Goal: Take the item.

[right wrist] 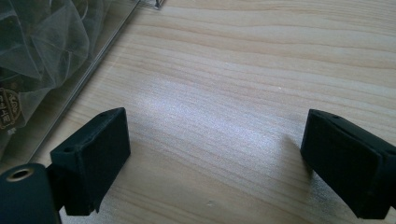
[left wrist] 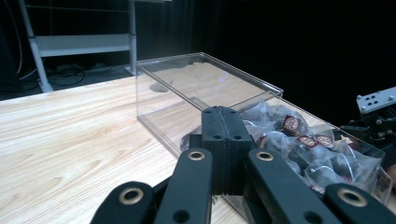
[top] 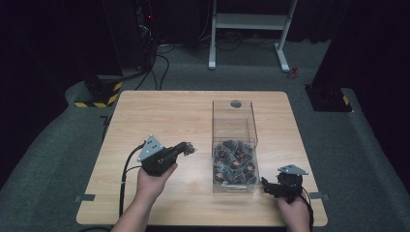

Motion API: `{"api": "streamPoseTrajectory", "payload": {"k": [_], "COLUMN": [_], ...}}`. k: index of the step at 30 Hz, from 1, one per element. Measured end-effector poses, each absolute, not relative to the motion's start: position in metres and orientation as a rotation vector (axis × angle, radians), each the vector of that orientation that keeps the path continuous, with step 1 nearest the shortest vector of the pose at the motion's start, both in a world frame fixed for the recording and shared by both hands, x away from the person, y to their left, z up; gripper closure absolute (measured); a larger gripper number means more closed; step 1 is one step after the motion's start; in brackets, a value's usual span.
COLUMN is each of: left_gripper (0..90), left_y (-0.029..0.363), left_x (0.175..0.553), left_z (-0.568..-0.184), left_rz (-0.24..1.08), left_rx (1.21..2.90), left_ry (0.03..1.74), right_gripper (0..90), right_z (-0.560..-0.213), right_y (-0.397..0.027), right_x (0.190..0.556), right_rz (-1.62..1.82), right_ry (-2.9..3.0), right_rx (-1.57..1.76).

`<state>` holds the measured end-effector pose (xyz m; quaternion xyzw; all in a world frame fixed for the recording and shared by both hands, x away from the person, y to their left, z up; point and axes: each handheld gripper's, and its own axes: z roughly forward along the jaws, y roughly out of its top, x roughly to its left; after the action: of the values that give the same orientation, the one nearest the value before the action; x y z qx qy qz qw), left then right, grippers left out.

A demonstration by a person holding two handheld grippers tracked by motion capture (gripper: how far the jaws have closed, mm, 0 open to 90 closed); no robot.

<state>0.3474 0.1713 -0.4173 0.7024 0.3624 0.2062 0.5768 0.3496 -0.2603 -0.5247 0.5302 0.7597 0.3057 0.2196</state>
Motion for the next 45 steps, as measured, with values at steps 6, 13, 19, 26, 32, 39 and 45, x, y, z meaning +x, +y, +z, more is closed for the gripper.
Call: {"api": "streamPoseTrajectory", "payload": {"k": [6,13,19,26,32,39,45], "left_gripper": [90.0,90.0,90.0,90.0,90.0,90.0,90.0], "left_y": [0.184,0.197,0.210,0.224,0.235,0.247,0.255], "left_x": [0.348,0.348,0.348,0.348,0.348,0.350,0.352], "left_z": [-0.416,-0.415,-0.414,-0.412,-0.411,-0.413,-0.416], "left_rz": [0.496,0.516,0.535,0.560,0.580,0.598,0.608], "left_rx": [1.627,1.616,1.598,1.587,1.576,1.567,1.558], "left_ry": [0.875,0.896,0.922,0.947,0.968,0.996,1.025], "right_gripper": [8.0,8.0,8.0,8.0,8.0,8.0,8.0], "right_z": [-0.525,-0.525,-0.525,-0.525,-0.525,-0.525,-0.525], "right_y": [-0.260,-0.261,-0.261,-0.260,-0.260,-0.261,-0.261], "right_x": [0.350,0.350,0.350,0.350,0.350,0.350,0.350], "right_rz": [0.845,0.846,0.846,0.846,0.845,0.846,0.845], "right_ry": [2.102,2.103,2.104,2.103,2.103,2.104,2.103], "right_rx": [1.464,1.462,1.462,1.465,1.462,1.462,1.462]}}
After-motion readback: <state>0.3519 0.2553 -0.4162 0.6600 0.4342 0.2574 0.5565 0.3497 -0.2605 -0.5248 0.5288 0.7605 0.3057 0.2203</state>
